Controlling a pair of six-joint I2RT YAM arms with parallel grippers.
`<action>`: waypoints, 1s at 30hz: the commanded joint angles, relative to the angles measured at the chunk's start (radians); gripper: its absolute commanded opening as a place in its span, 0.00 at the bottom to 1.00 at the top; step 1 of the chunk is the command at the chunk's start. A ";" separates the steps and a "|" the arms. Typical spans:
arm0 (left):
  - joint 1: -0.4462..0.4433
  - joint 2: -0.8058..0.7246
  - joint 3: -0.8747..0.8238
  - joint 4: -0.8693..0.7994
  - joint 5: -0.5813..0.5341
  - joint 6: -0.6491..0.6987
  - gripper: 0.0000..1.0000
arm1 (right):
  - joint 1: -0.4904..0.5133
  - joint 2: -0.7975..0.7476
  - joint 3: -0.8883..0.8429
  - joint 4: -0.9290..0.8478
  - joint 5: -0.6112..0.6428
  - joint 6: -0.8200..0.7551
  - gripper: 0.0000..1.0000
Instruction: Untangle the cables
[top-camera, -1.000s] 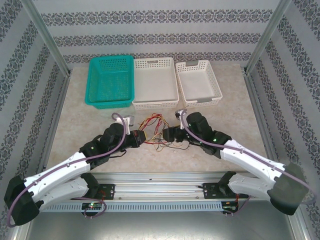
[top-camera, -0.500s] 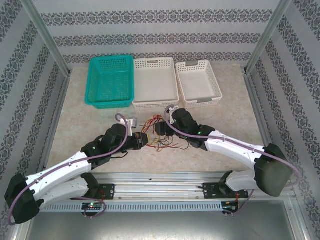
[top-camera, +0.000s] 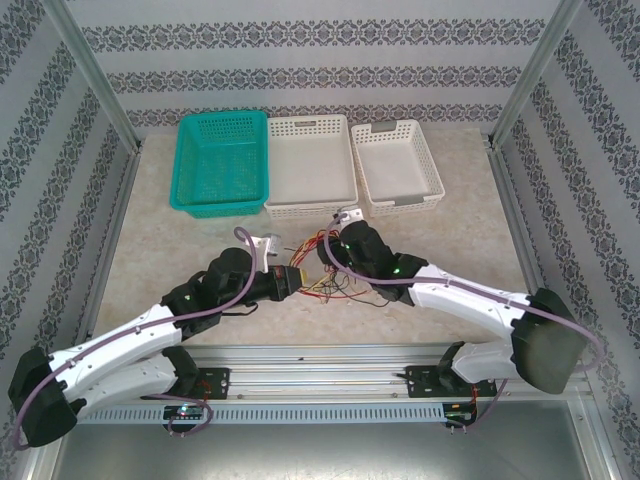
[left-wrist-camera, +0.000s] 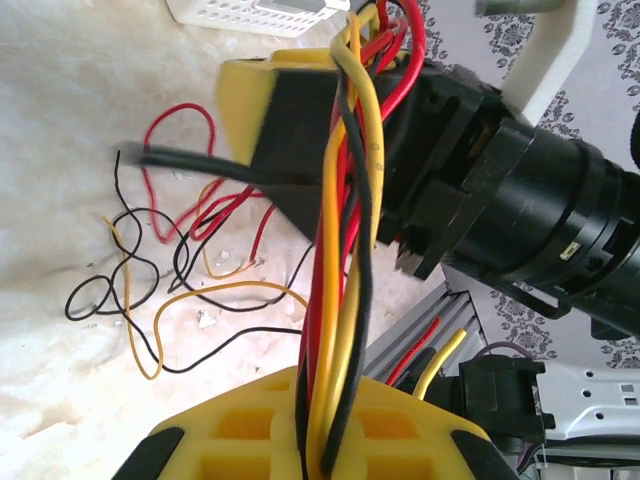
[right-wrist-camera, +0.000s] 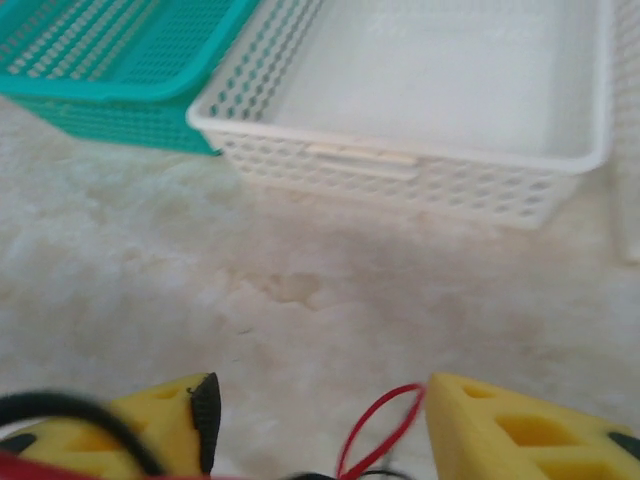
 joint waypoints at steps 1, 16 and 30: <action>-0.014 -0.054 0.068 -0.132 -0.043 0.090 0.00 | -0.030 -0.063 -0.020 -0.077 0.129 -0.054 0.51; -0.008 0.139 0.204 -0.360 0.019 0.327 0.25 | -0.203 -0.282 -0.045 -0.167 -0.112 -0.115 0.00; -0.008 0.100 0.076 -0.172 0.143 0.274 0.59 | -0.289 -0.307 -0.042 -0.125 -0.401 -0.013 0.00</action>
